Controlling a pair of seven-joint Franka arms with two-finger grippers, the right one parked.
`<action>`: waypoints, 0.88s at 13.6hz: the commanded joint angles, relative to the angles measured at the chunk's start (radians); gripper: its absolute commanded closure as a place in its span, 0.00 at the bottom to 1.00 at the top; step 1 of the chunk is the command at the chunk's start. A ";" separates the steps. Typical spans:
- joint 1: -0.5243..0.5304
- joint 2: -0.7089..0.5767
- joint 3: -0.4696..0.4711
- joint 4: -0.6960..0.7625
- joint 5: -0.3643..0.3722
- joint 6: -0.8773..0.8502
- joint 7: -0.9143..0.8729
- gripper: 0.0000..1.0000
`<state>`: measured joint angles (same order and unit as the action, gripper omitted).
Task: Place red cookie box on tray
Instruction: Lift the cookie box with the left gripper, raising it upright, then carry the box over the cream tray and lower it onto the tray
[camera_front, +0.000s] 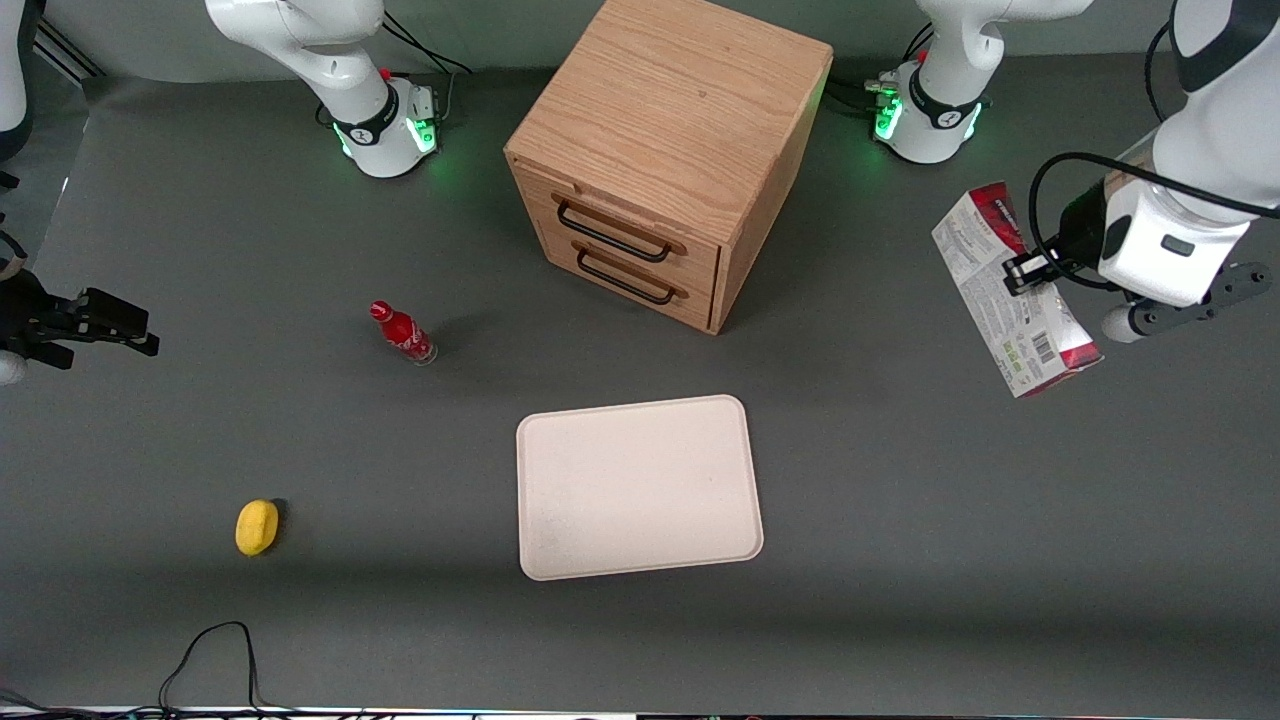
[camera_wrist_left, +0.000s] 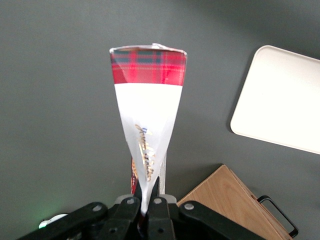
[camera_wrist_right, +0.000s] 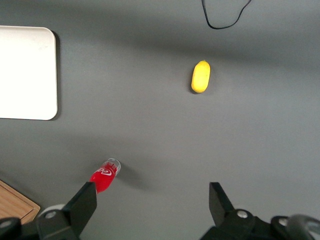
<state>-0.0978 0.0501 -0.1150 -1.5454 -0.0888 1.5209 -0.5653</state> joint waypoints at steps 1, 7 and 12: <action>-0.014 0.023 -0.049 0.028 -0.005 0.013 -0.033 1.00; -0.144 0.447 -0.134 0.487 0.055 0.006 -0.307 1.00; -0.266 0.698 -0.127 0.716 0.146 0.111 -0.332 1.00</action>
<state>-0.3238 0.6590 -0.2507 -0.9604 0.0269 1.6180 -0.8768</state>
